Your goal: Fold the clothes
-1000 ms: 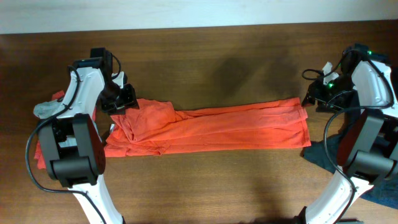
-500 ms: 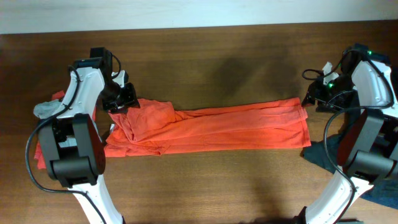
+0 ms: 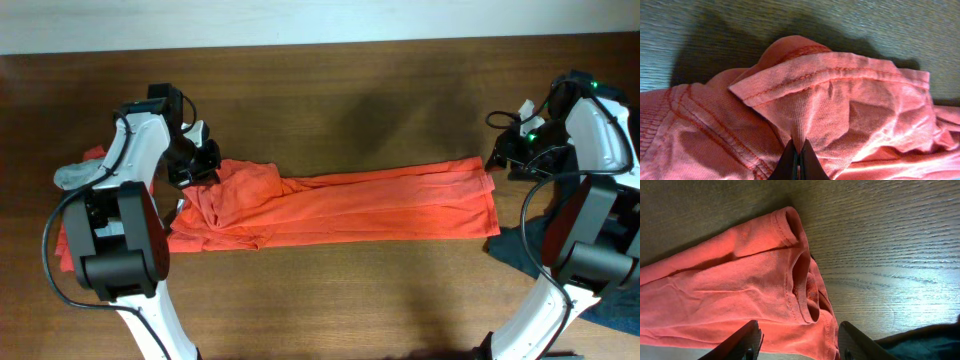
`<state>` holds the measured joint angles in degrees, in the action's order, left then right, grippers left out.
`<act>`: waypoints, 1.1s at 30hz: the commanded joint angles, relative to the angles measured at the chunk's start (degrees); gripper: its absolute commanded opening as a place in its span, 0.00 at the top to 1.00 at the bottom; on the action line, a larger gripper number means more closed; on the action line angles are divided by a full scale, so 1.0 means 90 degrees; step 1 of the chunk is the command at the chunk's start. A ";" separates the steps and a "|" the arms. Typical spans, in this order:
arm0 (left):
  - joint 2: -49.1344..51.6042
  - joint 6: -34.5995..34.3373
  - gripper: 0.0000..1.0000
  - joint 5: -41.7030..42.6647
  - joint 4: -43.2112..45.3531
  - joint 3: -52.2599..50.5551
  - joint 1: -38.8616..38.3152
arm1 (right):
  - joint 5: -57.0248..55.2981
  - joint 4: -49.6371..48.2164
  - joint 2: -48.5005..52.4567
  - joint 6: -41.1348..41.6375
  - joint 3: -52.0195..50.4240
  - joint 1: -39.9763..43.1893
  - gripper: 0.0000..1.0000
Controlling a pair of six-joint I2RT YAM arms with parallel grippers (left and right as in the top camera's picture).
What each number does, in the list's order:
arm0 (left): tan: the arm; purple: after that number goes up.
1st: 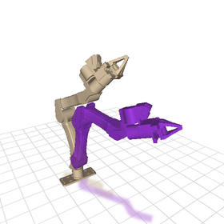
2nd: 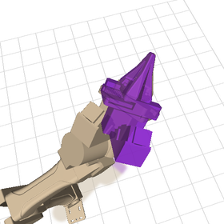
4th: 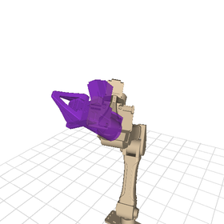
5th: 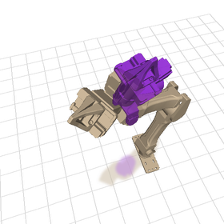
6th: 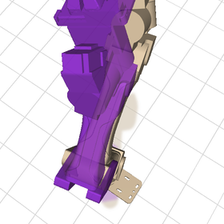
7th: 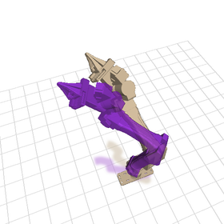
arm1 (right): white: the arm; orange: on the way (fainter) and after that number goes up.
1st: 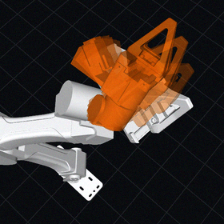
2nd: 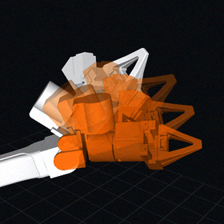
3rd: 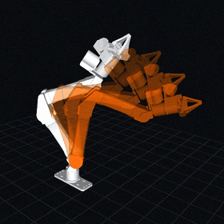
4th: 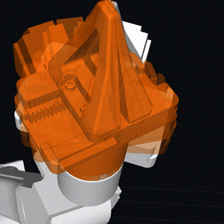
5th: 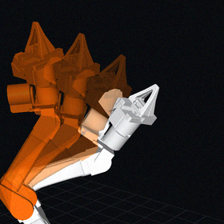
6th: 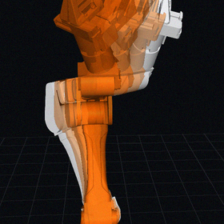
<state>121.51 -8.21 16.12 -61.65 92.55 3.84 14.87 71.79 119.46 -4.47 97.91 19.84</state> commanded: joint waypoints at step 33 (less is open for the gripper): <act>-0.0338 0.0109 0.85 0.0214 0.0253 0.0092 -0.0002 | -0.0012 0.0027 -0.0112 0.0024 -0.0056 0.0007 0.45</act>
<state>120.42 -7.97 18.02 -59.48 92.58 3.84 14.87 71.81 119.46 -4.49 97.91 19.84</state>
